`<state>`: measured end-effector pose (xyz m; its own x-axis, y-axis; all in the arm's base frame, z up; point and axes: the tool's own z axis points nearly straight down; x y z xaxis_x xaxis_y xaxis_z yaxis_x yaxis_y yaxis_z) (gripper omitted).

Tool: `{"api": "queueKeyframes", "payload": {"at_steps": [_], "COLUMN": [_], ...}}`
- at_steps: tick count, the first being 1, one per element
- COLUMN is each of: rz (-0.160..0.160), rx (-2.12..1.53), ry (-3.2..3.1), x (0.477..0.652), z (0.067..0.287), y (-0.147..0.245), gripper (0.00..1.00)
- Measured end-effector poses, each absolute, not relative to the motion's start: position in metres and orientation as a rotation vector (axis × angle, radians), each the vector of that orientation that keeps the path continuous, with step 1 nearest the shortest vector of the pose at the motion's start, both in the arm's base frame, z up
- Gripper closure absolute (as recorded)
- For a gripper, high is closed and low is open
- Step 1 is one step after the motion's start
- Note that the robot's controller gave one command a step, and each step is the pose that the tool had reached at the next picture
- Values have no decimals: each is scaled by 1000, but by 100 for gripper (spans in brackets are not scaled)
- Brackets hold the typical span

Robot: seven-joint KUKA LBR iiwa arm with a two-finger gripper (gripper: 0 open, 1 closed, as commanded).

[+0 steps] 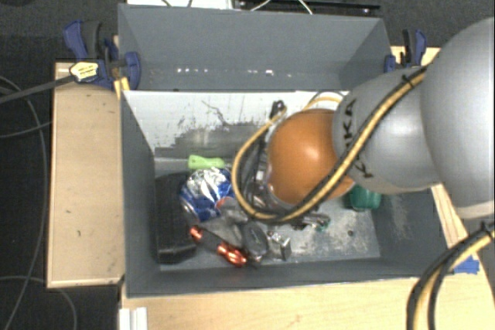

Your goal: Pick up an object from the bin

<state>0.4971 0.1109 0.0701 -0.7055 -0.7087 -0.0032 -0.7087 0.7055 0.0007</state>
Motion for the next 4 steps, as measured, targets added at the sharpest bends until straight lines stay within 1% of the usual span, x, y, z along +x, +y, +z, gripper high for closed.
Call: {"api": "queueKeyframes", "payload": {"at_steps": [1,2,3,4], "rz": [3,0,9,-13], "rx": [-1617,-1753,-2058,-1746], "ry": [2698,2600,2381,2594], "x": [545,567,502,514], "z": [93,104,95,75], "y": [114,115,145,183], "gripper": [0,0,0,0]}}
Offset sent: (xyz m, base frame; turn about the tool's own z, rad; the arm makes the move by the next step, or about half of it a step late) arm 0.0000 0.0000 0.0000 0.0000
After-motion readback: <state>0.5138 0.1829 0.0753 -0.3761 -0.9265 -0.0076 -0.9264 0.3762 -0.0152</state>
